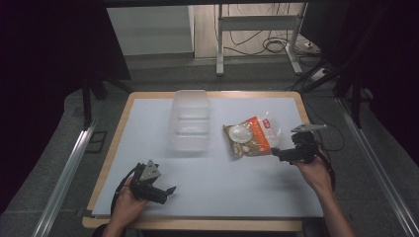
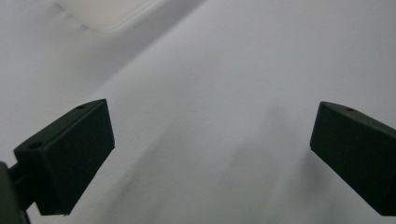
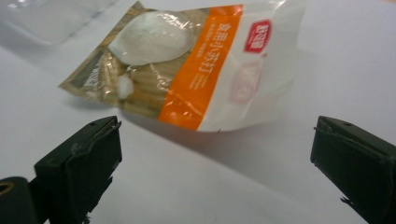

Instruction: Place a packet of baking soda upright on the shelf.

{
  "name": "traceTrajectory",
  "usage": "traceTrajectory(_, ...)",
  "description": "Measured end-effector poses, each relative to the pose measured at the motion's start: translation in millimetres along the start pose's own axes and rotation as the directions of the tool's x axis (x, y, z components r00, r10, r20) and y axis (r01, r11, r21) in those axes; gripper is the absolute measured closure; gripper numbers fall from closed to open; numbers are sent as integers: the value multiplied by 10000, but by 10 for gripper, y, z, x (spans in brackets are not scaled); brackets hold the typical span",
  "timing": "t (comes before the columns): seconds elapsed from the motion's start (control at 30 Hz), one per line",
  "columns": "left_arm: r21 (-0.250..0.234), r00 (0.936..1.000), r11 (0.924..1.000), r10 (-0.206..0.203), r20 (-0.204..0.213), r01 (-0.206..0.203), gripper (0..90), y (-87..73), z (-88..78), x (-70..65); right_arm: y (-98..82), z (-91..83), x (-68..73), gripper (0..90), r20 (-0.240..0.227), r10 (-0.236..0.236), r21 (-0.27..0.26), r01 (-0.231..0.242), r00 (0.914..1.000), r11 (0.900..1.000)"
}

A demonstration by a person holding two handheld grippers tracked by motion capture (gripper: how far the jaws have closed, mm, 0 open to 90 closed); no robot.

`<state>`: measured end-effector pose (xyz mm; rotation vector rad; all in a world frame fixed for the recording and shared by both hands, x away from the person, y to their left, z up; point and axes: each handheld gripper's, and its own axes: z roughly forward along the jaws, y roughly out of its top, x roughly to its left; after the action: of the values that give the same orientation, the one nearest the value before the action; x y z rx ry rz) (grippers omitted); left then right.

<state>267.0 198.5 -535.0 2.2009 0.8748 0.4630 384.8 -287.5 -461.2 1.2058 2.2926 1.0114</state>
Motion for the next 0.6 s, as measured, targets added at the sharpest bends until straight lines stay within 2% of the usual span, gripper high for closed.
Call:
traceTrajectory(0.2,36,10000,10000,60,-45,-60,0,-1,3,-5,82,84,-1,41,272,-322,98,320,9991,9994)
traceTrajectory(0.43,101,9999,9999,131,-93,-130,0,-2,10,-11,183,211,-119,110,380,-73,285,62,9993,9996)
traceTrajectory(0.6,161,9997,9997,212,-137,-210,0,-1,15,-19,239,326,-182,176,144,109,504,-116,9998,9987)
